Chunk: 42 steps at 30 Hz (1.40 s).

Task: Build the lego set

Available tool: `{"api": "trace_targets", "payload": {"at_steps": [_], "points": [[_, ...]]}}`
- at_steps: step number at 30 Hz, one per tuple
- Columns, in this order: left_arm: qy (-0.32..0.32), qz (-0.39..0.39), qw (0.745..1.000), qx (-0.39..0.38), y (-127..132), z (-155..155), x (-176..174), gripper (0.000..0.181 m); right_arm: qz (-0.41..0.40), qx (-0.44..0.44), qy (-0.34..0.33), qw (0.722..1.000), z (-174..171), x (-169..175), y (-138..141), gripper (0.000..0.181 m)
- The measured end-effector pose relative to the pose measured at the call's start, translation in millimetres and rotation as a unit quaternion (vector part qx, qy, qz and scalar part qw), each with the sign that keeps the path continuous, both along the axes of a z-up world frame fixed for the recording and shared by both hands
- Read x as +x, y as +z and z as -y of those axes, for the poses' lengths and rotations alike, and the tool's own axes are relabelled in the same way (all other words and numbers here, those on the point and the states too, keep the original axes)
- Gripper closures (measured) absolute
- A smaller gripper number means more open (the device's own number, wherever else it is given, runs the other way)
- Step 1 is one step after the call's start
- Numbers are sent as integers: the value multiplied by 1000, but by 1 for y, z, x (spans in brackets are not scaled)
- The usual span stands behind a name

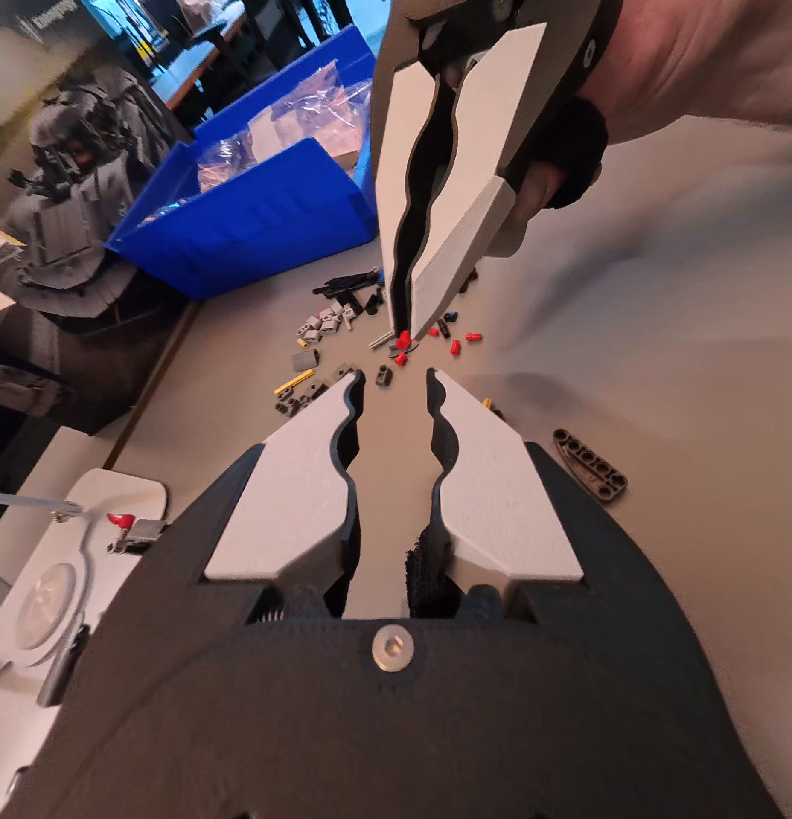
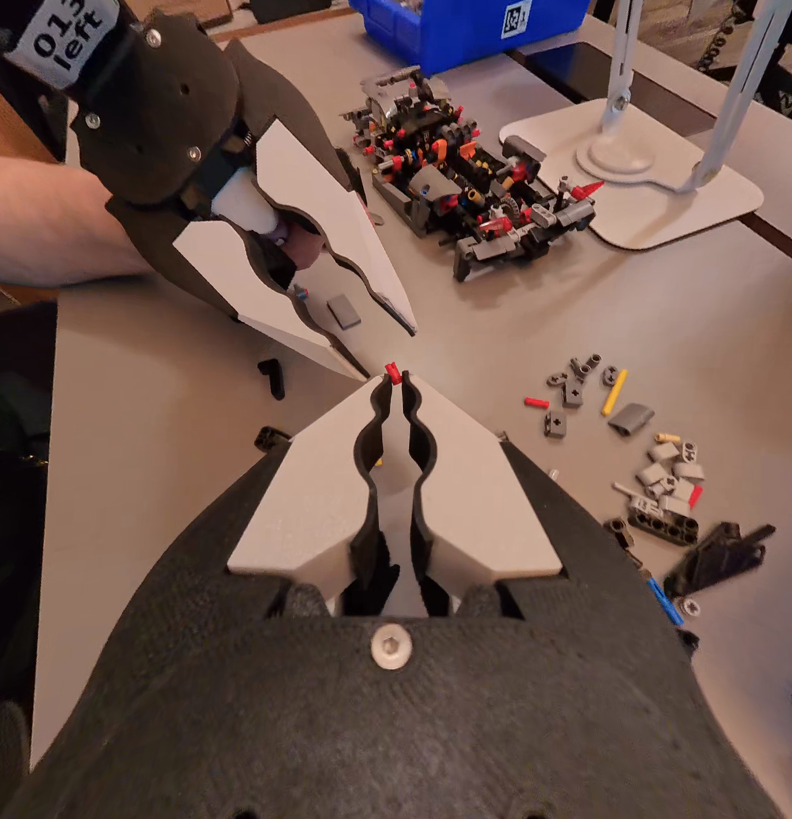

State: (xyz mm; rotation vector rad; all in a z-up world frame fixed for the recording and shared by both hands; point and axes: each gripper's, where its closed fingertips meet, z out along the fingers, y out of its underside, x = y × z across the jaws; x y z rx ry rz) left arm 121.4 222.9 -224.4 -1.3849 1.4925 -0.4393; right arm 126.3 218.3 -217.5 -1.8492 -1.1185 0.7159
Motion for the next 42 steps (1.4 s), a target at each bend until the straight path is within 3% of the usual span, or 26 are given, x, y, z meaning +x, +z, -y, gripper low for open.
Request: {"api": "trace_targets", "payload": {"at_steps": [12,27,36,42], "points": [[-10,13,1000,22,7,-2,-8,158,-34,-5,12,999,0,-2,-1,179],[-37,-47,986,154,1,11,7,169,-44,-32,36,998,6,-7,-7,179],[-45,-64,983,166,-3,13,8,179,-58,-55,44,996,9,-5,-8,180],[-34,-1,992,125,10,12,9,179,-123,-59,42,990,7,-4,9,176]]}}
